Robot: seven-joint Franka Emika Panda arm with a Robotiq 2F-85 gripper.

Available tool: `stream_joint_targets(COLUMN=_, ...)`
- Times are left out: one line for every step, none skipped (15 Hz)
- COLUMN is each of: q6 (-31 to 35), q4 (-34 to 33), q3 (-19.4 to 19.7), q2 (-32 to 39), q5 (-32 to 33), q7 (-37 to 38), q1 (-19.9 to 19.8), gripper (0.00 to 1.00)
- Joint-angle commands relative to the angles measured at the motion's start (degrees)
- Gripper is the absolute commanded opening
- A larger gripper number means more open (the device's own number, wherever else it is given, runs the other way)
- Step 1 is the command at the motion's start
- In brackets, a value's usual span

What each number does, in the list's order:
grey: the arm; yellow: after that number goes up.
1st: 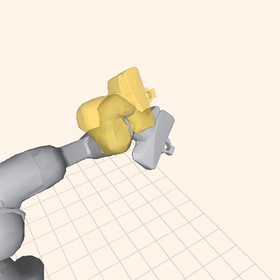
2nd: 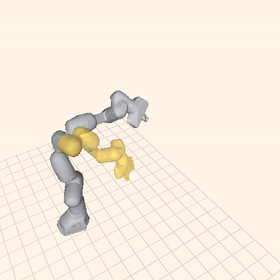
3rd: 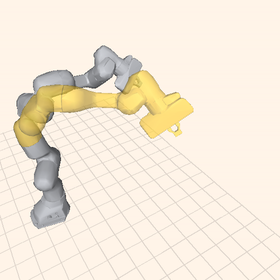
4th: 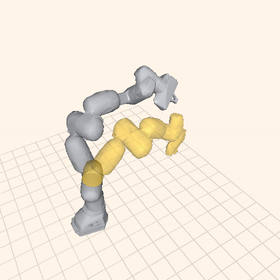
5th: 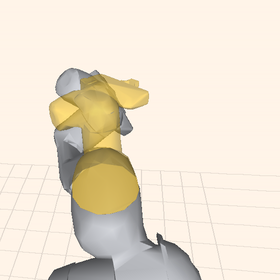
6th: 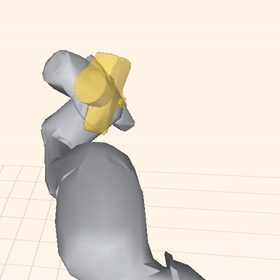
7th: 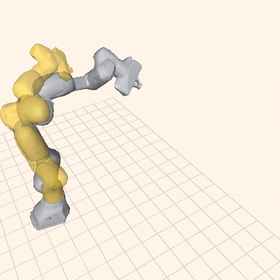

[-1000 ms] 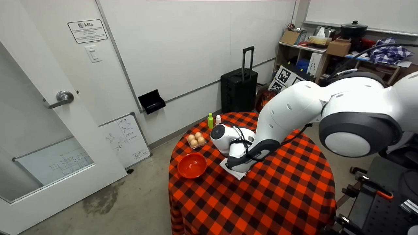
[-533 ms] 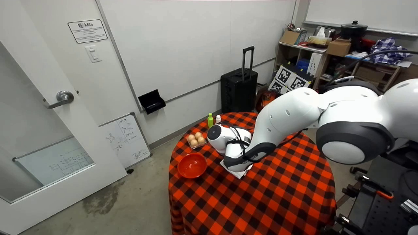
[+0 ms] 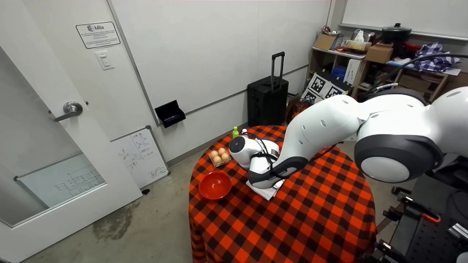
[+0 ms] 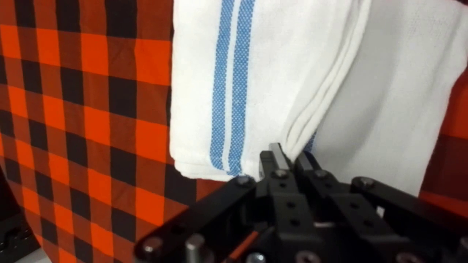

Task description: Pick up the white and blue towel, set the towel down and fold it three times over

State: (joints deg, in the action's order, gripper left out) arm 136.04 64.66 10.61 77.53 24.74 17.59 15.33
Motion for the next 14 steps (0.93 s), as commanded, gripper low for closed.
stream_joint_targets(q6=-1.3, q4=7.2, q3=-0.1, q2=-7.4, q5=-0.1, q7=0.3, q1=0.7, gripper=0.01)
stream_joint_targets(q6=-1.2, q4=8.6, q3=-0.3, q2=-9.0, q5=-0.3, q7=0.4, q1=0.6, gripper=0.01)
stream_joint_targets(q6=-0.3, q4=12.7, q3=-0.8, q2=-13.0, q5=-0.8, q7=0.8, q1=0.4, gripper=0.01)
stream_joint_targets(q6=0.0, q4=15.0, q3=-0.9, q2=-15.5, q5=-1.0, q7=1.1, q1=0.5, gripper=0.01)
stream_joint_targets(q6=0.6, q4=17.7, q3=-0.8, q2=-18.5, q5=-0.9, q7=1.7, q1=0.5, gripper=0.01)
stream_joint_targets(q6=0.8, q4=19.9, q3=-0.9, q2=-21.1, q5=-0.8, q7=1.9, q1=0.5, gripper=0.01)
stream_joint_targets(q6=0.8, q4=21.9, q3=-0.3, q2=-23.6, q5=-1.7, q7=1.5, q1=1.1, gripper=0.01)
stream_joint_targets(q6=0.6, q4=24.4, q3=-0.4, q2=-26.5, q5=-1.6, q7=1.3, q1=1.0, gripper=0.01)
stream_joint_targets(q6=0.3, q4=26.8, q3=-1.2, q2=-29.5, q5=-1.9, q7=0.0, q1=0.4, gripper=0.01)
stream_joint_targets(q6=-0.2, q4=29.2, q3=-1.7, q2=-32.4, q5=-2.0, q7=-0.9, q1=0.0, gripper=0.01)
stream_joint_targets(q6=-0.3, q4=31.8, q3=-2.1, q2=-35.5, q5=-1.9, q7=-1.8, q1=-0.4, gripper=0.01)
stream_joint_targets(q6=-0.4, q4=34.5, q3=-2.5, q2=-38.6, q5=-1.9, q7=-2.2, q1=-0.8, gripper=0.01)
stream_joint_targets(q6=-0.2, q4=37.3, q3=-3.3, q2=-41.8, q5=-2.2, q7=-3.4, q1=-1.6, gripper=0.01)
stream_joint_targets(q6=-0.2, q4=40.1, q3=-3.7, q2=-45.0, q5=-2.2, q7=-3.9, q1=-2.0, gripper=0.01)
